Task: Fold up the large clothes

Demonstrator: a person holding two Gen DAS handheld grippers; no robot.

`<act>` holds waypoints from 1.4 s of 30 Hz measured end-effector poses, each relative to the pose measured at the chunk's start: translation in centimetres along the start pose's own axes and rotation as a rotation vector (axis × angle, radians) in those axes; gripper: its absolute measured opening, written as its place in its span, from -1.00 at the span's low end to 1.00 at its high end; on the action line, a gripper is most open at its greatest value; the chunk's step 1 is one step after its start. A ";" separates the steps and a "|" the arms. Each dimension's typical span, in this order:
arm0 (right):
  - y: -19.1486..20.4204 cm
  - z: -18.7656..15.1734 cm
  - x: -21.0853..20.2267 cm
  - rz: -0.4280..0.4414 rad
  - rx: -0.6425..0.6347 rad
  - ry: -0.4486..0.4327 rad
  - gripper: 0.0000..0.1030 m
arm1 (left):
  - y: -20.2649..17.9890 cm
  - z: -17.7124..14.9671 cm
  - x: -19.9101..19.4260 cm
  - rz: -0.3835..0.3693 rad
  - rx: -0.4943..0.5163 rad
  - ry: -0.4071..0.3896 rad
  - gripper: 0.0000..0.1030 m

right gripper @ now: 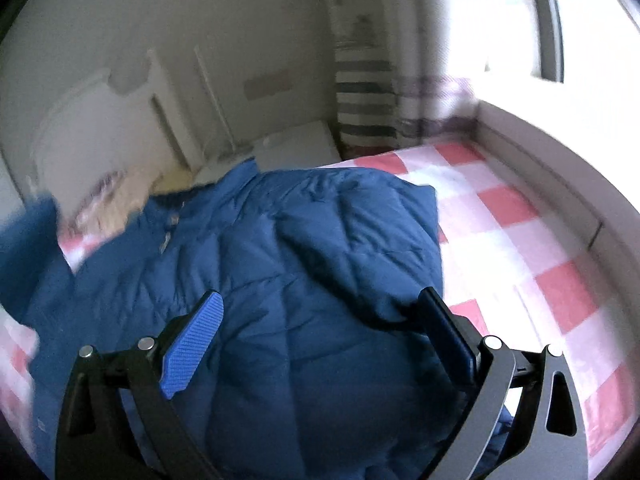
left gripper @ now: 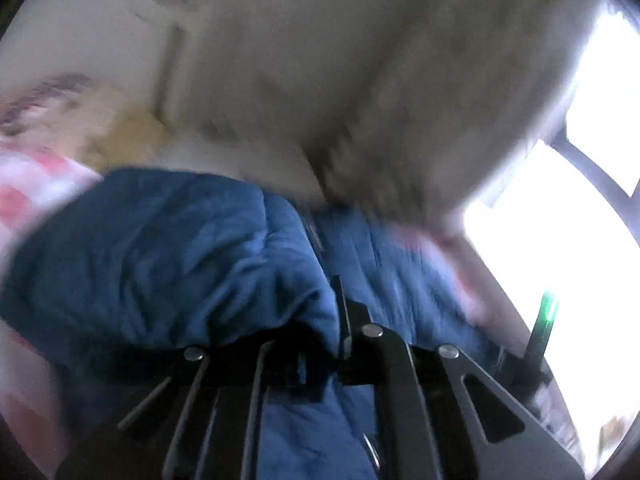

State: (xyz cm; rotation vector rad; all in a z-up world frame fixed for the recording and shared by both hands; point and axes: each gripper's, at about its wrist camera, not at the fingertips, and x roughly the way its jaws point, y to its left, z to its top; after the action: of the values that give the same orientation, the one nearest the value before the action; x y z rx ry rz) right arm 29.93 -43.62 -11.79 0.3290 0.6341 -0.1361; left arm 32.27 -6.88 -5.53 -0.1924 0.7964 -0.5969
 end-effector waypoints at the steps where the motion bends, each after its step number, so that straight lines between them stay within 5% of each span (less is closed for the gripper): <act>1: -0.5 0.1 0.1 0.007 0.028 0.001 0.81 | -0.9 -1.7 2.7 0.019 0.007 0.087 -0.71; 2: -1.1 0.1 0.2 0.012 0.059 0.003 0.81 | -1.3 -2.6 4.6 0.048 0.008 0.139 -0.65; 4: -1.8 0.2 0.4 0.025 0.088 0.009 0.82 | -2.6 -4.3 6.0 0.131 0.082 0.113 -0.56; 5: -1.9 0.2 0.4 0.027 0.090 0.011 0.82 | -2.9 -4.5 5.9 0.125 0.105 0.117 -0.28; 6: -1.8 0.3 0.5 0.028 0.089 0.013 0.82 | -3.1 -4.3 5.8 0.089 0.126 0.134 0.21; 7: -1.8 0.3 0.5 0.030 0.088 0.014 0.82 | -3.7 -4.2 5.5 0.046 0.161 0.164 0.40; 10: -2.1 0.2 0.7 0.048 0.102 0.017 0.83 | -5.6 -4.1 3.2 0.141 0.315 0.146 0.47; 12: -2.3 0.0 0.6 0.058 0.115 0.014 0.83 | -6.2 -4.6 -1.2 0.216 0.429 0.008 0.49; 15: -2.6 -0.1 0.5 0.068 0.123 0.006 0.83 | -2.5 -4.8 -6.5 0.220 0.275 -0.116 0.69; 19: -2.5 -0.1 0.5 0.071 0.122 0.006 0.84 | 7.7 -5.2 -8.1 0.408 -0.074 -0.080 0.52; 21: -2.5 -0.1 0.6 0.067 0.120 0.008 0.84 | 10.9 -5.3 -7.8 0.447 -0.156 -0.024 0.16; 25: -2.2 -0.2 0.7 0.055 0.113 0.013 0.84 | 12.9 -5.1 -5.6 0.436 -0.166 0.044 0.16; 28: -1.9 -0.1 0.9 0.037 0.099 0.026 0.84 | 13.0 -5.5 -3.5 0.522 -0.114 0.040 0.30; 34: -0.7 -0.1 0.3 -0.025 0.058 0.001 0.84 | 13.0 -6.0 -4.1 0.569 -0.107 0.017 0.43; 36: 1.0 -0.3 -1.1 -0.081 -0.006 -0.066 0.84 | 13.1 -6.0 -4.5 0.577 -0.104 0.014 0.46; 42: 14.1 -3.8 -4.6 0.085 -0.448 -0.108 0.84 | 13.6 -5.9 -4.9 0.574 -0.131 0.006 0.58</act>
State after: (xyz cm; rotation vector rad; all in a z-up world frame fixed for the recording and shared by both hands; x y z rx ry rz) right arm 27.30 -28.93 -8.20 -0.0841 0.5254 0.0703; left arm 31.20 7.35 -11.79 -0.0739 0.8495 -0.0040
